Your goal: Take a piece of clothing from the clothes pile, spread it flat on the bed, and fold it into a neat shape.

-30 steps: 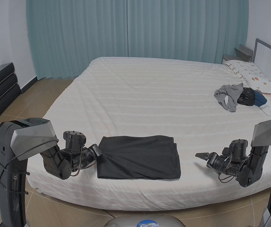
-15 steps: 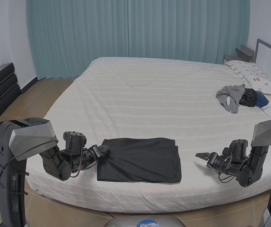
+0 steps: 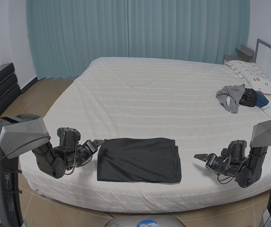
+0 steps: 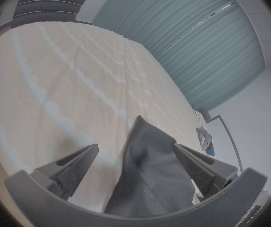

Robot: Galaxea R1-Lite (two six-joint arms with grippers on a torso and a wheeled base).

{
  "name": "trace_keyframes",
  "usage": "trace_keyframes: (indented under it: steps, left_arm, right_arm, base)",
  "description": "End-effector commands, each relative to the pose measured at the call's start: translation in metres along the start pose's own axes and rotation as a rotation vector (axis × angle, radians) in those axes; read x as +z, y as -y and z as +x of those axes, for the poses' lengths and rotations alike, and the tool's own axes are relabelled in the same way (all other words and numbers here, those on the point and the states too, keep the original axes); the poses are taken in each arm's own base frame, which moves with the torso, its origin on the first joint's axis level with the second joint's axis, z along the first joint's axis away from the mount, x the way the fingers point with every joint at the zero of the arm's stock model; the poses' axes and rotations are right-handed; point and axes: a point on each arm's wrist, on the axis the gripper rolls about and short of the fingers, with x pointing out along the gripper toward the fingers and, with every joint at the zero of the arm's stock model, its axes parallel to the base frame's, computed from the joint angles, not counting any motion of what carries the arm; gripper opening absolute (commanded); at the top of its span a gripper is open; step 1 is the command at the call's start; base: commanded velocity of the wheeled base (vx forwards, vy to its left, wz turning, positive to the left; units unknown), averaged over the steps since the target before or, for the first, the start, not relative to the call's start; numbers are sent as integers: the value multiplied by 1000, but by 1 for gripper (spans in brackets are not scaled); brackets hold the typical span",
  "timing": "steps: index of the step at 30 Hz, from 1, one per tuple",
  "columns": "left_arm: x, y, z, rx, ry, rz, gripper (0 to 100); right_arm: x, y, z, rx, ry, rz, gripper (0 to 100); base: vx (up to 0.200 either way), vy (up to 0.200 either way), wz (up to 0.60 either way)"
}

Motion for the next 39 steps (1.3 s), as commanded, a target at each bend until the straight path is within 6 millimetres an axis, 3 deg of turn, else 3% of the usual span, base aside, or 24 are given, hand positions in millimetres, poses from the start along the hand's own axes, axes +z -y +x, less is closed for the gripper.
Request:
trace_keyframes:
  steps: [1, 5, 9, 10, 11, 12, 13, 14, 19, 22, 27, 30, 31, 33, 36, 39]
  left_arm:
    - [25, 12, -29, -29, 73, -26, 100]
    - [22, 7, -35, -8, 72, -31, 100]
    - [25, 4, -75, 72, 162, -30, 100]
    - [25, 4, -75, 72, 162, -30, 100]
    - [32, 9, -105, 66, 214, -5, 100]
    - [34, 12, -120, 56, 232, 11, 100]
    - [34, 12, -120, 56, 232, 11, 100]
    - [33, 17, -146, 37, 261, 54, 100]
    - [27, 27, -207, -18, 356, 210, 100]
    - [23, 33, -249, -81, 440, 264, 100]
    - [2, 28, -305, -97, 489, 420, 100]
    - [-11, 24, -335, -121, 523, 461, 100]
    - [-11, 24, -335, -121, 523, 461, 100]
    - [-27, 14, -362, -102, 530, 535, 100]
    - [-40, 6, -384, -104, 548, 564, 100]
    - [-45, 2, -393, -71, 544, 587, 100]
  right_arm:
    - [-2, 1, 6, 1, 0, -20, 100]
    - [4, -5, 11, 5, 51, -45, 100]
    - [13, -18, 5, -10, 132, -102, 100]
    - [13, -18, 5, -10, 132, -102, 100]
    - [20, -29, -5, -7, 177, -131, 100]
    - [24, -36, -13, -1, 201, -141, 100]
    - [24, -36, -13, -1, 201, -141, 100]
    - [29, -49, -35, 16, 240, -154, 100]
    - [30, -81, -100, 73, 340, -242, 100]
    - [25, -87, -140, 46, 423, -362, 100]
    - [2, -84, -200, 20, 511, -531, 100]
    - [-2, -85, -224, 12, 581, -582, 100]
    - [-2, -85, -224, 12, 581, -582, 100]
    - [-6, -81, -248, -50, 636, -583, 100]
    - [-16, -79, -268, -63, 647, -624, 100]
    - [-22, -79, -281, -74, 655, -658, 100]
  base:
    - [0, 0, 0]
    - [0, 0, 0]
    - [0, 0, 0]
    - [0, 0, 0]
    - [0, 0, 0]
    - [0, 0, 0]
    - [0, 0, 0]
    - [0, 0, 0]
    - [0, 0, 0]
    - [0, 0, 0]
    - [0, 0, 0]
    - [0, 0, 0]
    - [0, 0, 0]
    - [0, 0, 0]
    - [0, 0, 0]
    - [0, 0, 0]
